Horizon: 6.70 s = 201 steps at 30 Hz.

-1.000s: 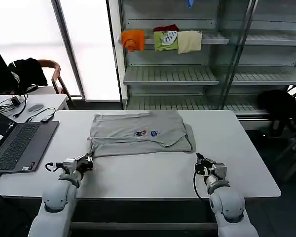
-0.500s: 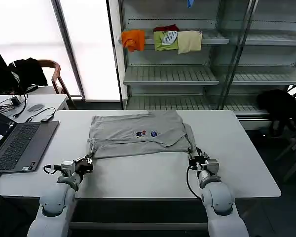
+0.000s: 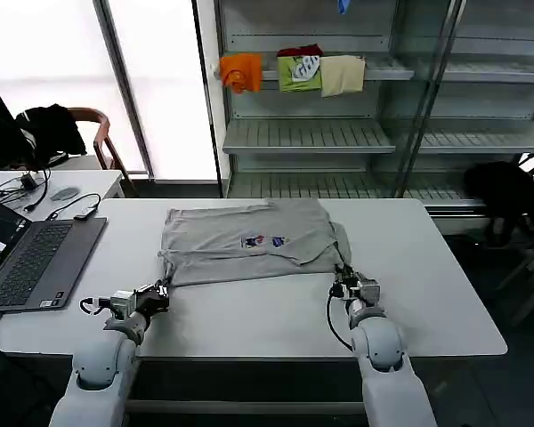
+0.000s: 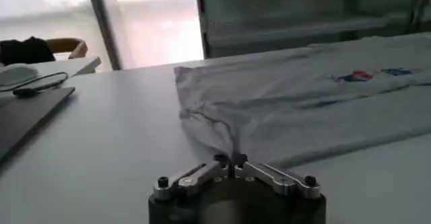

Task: Fold and organize the clothes.

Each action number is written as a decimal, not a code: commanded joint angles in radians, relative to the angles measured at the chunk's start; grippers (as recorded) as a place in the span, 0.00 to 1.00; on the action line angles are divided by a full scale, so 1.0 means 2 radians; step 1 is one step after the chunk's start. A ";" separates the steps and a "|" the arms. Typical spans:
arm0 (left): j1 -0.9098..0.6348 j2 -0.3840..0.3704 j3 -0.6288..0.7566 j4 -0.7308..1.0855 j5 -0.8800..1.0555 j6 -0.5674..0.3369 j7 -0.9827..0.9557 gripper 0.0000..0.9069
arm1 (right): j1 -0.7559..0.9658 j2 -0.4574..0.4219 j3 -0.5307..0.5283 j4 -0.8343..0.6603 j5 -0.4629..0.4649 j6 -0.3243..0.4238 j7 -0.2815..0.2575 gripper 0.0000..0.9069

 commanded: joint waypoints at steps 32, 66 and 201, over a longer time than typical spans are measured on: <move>0.226 0.006 -0.063 -0.188 -0.086 0.000 -0.044 0.00 | -0.290 -0.047 0.009 0.291 0.011 -0.017 0.034 0.00; 0.031 0.018 -0.041 -0.157 -0.074 0.002 -0.039 1.00 | -0.020 -0.043 -0.019 0.165 0.066 -0.020 0.045 1.00; 0.040 0.074 -0.060 -0.037 -0.149 -0.012 0.095 0.01 | -0.126 -0.052 -0.017 0.218 0.081 -0.019 0.015 0.00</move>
